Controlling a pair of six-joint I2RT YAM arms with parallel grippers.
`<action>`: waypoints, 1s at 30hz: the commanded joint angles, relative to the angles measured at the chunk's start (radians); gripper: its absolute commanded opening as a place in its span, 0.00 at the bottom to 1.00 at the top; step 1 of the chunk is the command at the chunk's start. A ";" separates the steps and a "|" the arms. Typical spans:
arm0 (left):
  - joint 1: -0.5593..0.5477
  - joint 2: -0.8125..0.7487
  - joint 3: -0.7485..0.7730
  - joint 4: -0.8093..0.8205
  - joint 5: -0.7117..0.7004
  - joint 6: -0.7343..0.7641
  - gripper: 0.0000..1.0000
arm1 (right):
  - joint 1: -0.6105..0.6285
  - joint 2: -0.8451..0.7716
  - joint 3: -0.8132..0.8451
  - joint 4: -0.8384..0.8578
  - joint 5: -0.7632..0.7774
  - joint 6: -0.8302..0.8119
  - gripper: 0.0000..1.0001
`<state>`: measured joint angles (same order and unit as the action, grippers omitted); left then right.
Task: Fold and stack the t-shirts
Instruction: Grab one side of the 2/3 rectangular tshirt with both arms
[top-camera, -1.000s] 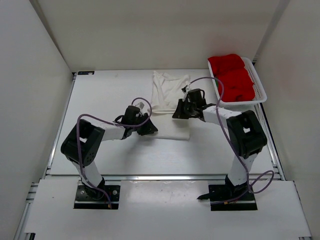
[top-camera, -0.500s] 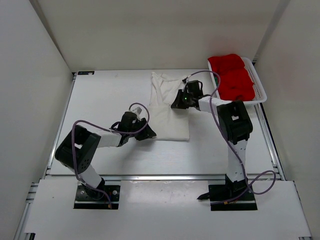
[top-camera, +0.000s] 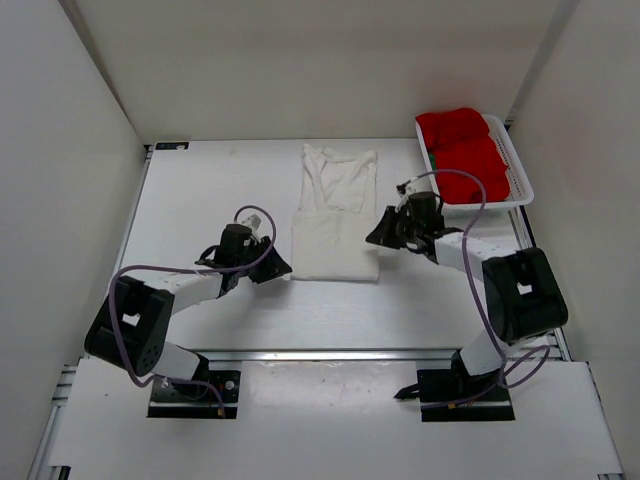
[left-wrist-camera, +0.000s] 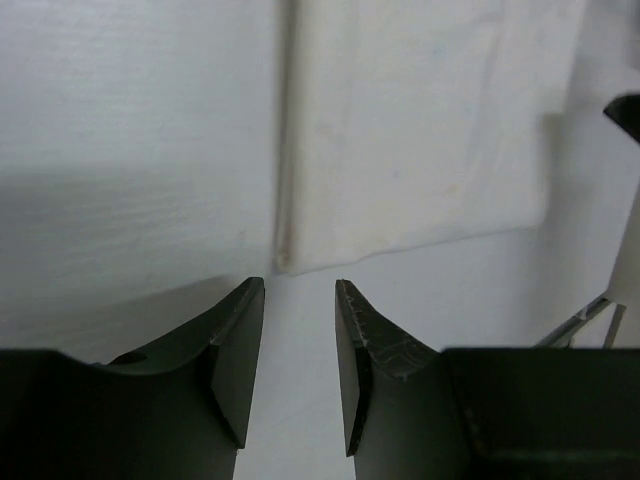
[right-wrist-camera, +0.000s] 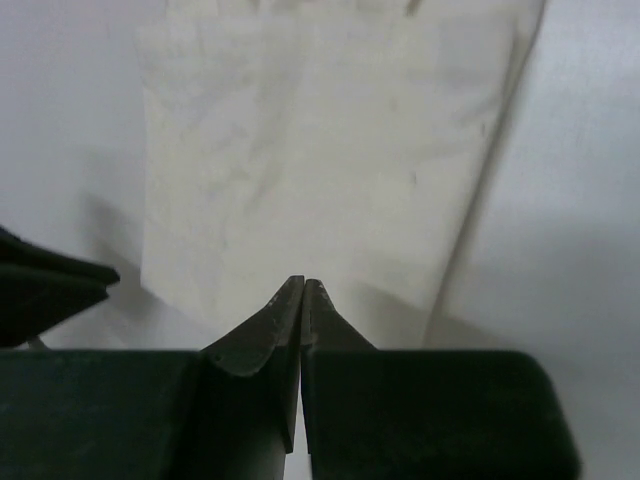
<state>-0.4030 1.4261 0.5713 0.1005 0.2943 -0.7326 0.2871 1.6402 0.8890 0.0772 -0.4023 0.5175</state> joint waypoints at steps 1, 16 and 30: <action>0.004 -0.006 -0.024 -0.041 -0.015 0.016 0.45 | 0.017 -0.059 -0.215 0.088 -0.023 0.015 0.00; -0.028 0.092 -0.024 -0.015 -0.083 0.018 0.51 | -0.035 -0.292 -0.438 0.163 0.002 0.039 0.37; -0.049 0.178 0.002 0.054 -0.075 -0.010 0.28 | -0.006 -0.086 -0.447 0.305 -0.099 0.142 0.21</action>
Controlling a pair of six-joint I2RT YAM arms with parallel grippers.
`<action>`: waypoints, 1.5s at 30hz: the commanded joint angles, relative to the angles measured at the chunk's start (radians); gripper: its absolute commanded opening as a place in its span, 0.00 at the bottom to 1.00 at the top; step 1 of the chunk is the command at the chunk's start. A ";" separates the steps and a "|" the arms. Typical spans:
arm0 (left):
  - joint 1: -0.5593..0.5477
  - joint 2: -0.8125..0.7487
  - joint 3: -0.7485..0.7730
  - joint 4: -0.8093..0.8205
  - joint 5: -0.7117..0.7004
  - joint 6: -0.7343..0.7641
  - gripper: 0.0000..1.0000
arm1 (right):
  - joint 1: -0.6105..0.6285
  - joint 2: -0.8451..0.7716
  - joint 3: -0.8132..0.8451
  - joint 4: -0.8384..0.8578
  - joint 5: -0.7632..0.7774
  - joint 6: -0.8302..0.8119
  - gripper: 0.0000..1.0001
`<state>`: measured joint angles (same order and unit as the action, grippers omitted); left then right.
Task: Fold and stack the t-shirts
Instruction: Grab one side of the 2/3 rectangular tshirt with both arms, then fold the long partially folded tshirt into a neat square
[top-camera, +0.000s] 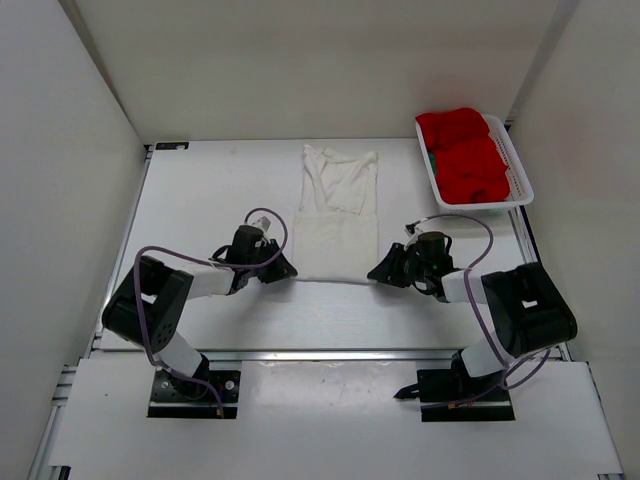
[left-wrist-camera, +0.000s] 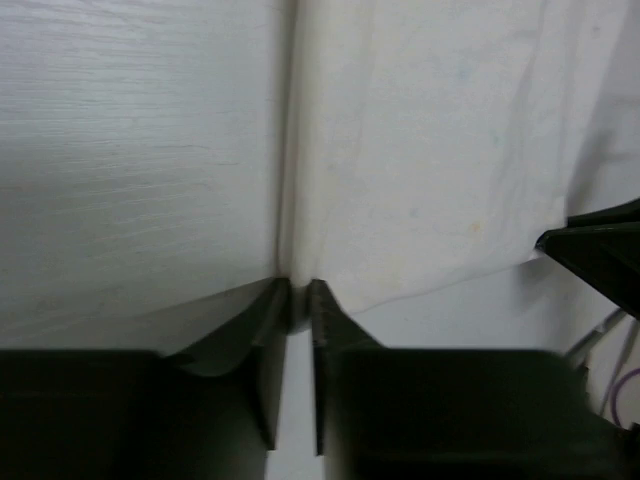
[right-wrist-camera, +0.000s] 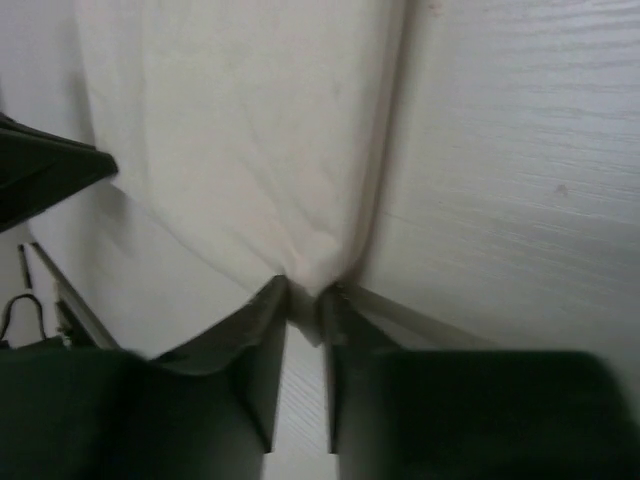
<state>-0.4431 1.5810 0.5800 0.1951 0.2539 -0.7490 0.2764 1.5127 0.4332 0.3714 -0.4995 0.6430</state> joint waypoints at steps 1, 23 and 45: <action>-0.006 0.019 0.000 -0.039 -0.033 0.005 0.20 | 0.013 0.029 0.015 0.017 -0.001 0.011 0.12; -0.074 -1.007 -0.226 -0.819 0.061 -0.062 0.00 | 0.642 -0.948 -0.167 -0.675 0.498 0.357 0.00; 0.214 0.304 0.769 -0.358 -0.043 -0.001 0.00 | -0.121 0.402 0.908 -0.423 -0.076 -0.075 0.00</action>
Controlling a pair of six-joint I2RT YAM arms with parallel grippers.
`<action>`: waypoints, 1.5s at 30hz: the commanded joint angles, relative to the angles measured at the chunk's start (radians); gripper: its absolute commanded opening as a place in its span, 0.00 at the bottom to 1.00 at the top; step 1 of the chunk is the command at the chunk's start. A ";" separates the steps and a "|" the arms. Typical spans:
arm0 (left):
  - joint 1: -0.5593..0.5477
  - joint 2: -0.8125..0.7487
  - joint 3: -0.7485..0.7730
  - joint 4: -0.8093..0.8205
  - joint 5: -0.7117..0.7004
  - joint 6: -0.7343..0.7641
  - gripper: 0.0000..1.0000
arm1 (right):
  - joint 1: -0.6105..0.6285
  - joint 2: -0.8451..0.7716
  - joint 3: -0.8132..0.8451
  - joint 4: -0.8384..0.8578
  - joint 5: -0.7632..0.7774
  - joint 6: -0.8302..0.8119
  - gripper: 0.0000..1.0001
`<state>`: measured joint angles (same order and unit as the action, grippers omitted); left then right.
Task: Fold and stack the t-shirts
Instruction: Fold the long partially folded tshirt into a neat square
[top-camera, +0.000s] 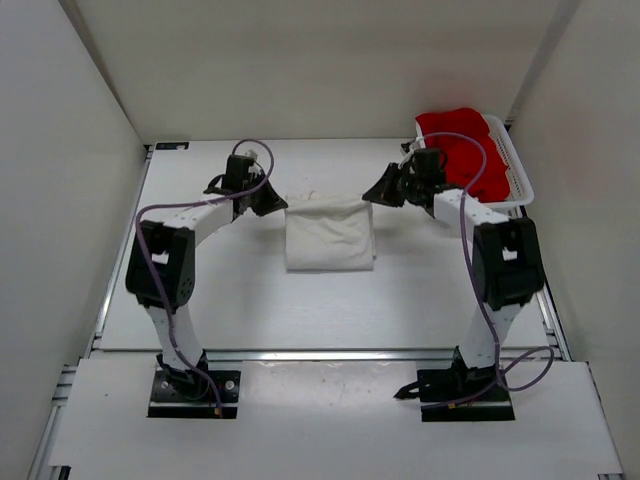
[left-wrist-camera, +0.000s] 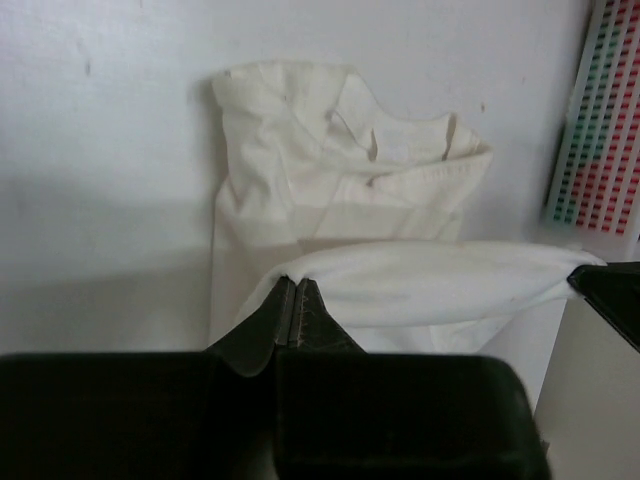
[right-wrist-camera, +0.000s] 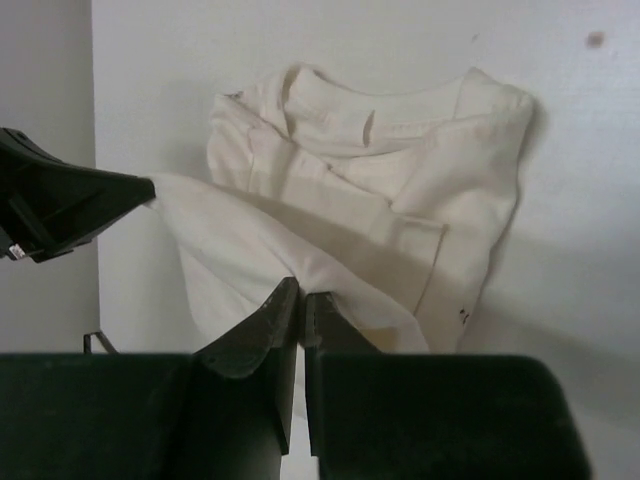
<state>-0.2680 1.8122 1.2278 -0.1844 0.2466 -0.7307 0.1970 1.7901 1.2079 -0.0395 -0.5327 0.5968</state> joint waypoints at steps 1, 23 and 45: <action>0.047 0.120 0.143 0.032 -0.032 -0.022 0.00 | -0.051 0.161 0.212 -0.023 -0.050 -0.031 0.00; -0.149 0.024 -0.211 0.448 -0.049 -0.136 0.45 | 0.064 0.117 -0.047 0.176 0.017 -0.040 0.06; -0.140 -0.191 -0.343 0.396 0.069 -0.124 0.46 | 0.134 -0.042 -0.191 0.179 0.066 -0.071 0.02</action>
<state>-0.4206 1.6379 0.7708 0.2455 0.3378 -0.8932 0.3443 1.7645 0.9165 0.1387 -0.4751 0.5758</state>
